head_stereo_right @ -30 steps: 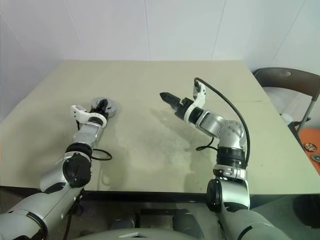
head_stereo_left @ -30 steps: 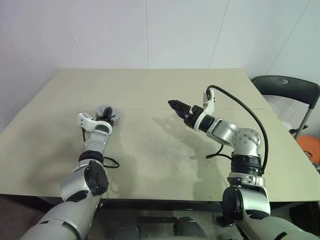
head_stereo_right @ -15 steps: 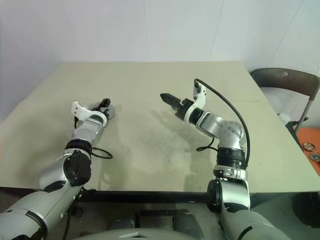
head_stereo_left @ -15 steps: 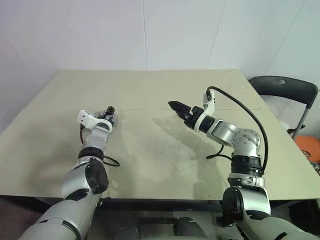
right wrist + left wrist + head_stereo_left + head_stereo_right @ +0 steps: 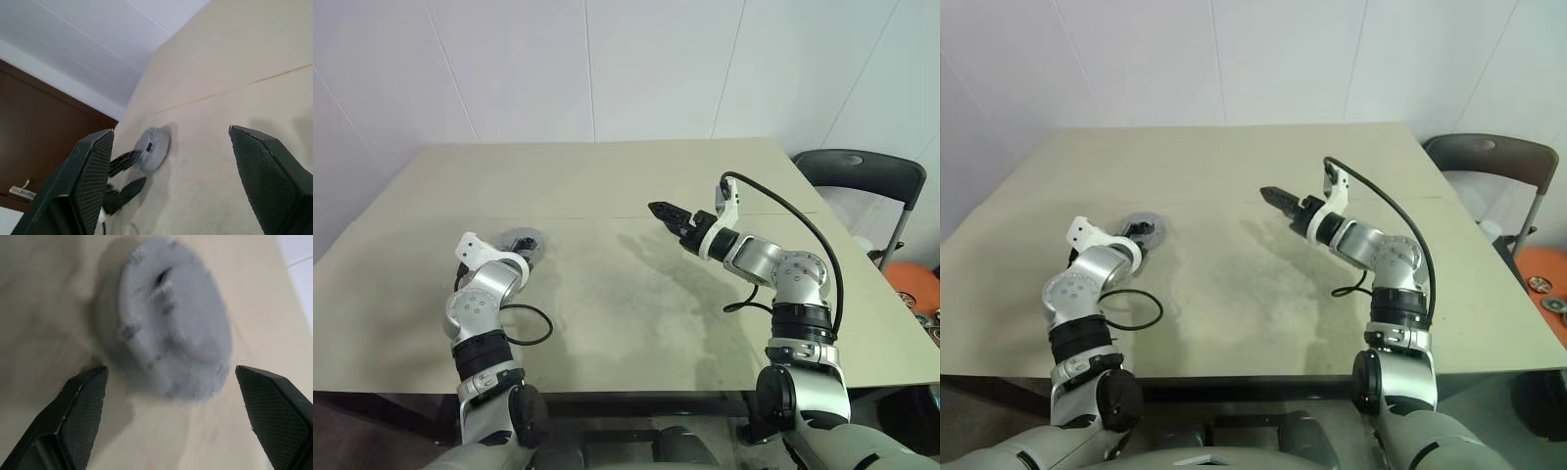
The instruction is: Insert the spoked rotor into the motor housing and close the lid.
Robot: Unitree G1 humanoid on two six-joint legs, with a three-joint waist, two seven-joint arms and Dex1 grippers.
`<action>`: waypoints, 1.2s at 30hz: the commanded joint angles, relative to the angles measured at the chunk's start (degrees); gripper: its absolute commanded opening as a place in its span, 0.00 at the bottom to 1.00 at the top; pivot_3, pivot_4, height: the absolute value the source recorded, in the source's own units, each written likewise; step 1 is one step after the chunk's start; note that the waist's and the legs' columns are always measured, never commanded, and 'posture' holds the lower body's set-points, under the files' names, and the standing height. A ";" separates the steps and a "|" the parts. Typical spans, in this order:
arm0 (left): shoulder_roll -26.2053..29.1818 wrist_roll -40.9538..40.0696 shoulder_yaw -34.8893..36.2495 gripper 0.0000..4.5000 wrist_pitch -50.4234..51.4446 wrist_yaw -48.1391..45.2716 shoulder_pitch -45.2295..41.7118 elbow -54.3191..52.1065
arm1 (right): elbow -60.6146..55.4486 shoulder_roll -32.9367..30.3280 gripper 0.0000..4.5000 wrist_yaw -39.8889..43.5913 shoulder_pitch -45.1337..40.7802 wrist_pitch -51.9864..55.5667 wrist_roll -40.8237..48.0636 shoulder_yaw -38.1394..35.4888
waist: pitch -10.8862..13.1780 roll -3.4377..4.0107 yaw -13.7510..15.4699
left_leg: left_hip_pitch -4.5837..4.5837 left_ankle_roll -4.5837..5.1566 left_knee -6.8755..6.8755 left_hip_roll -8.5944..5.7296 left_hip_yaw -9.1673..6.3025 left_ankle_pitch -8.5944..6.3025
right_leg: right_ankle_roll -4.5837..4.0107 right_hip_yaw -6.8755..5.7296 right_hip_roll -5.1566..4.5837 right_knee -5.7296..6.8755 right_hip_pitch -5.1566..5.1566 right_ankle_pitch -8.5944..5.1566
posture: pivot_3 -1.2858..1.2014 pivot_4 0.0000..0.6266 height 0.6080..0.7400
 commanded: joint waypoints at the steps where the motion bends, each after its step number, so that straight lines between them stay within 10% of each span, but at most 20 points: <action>1: 2.93 0.37 -2.35 1.00 6.33 1.12 0.26 -2.13 | -0.91 -1.49 0.88 1.17 -1.85 -1.86 -2.40 1.20 | 0.01 -0.01 -0.07 | 0.00 0.00 0.00 0.00 0.00 0.00 | 0.04 0.00 0.01 -0.01 -0.01 -0.02 | 0.52 0.00 1.00; 6: 12.53 2.77 -15.90 1.00 10.44 -16.35 -3.29 -5.64 | -4.45 -4.80 0.88 2.86 -0.09 -8.16 -10.30 5.64 | 0.09 -0.08 0.09 | -0.15 -0.04 -0.03 -0.01 0.00 0.02 | -0.01 -0.01 0.02 -0.09 -0.14 0.00 | 0.52 0.00 1.00; 14: 28.12 23.40 -43.82 1.00 -23.17 -62.18 1.53 -6.38 | -10.53 -11.59 0.88 10.82 4.52 -17.71 -21.43 14.64 | 0.12 -0.03 1.31 | -0.15 -0.17 -0.74 -0.02 0.08 0.08 | -0.05 -0.04 -0.07 -0.64 -0.18 0.02 | 0.52 0.00 1.00; 36: 23.89 24.64 -36.48 1.00 -50.40 -90.32 4.17 11.44 | -17.70 -15.96 0.88 23.43 12.71 -25.56 -23.80 14.37 | 0.23 -0.08 1.34 | -0.15 -0.14 -0.79 0.04 0.06 0.08 | -0.09 -0.04 -0.07 -0.58 -0.22 -0.02 | 0.52 0.00 1.00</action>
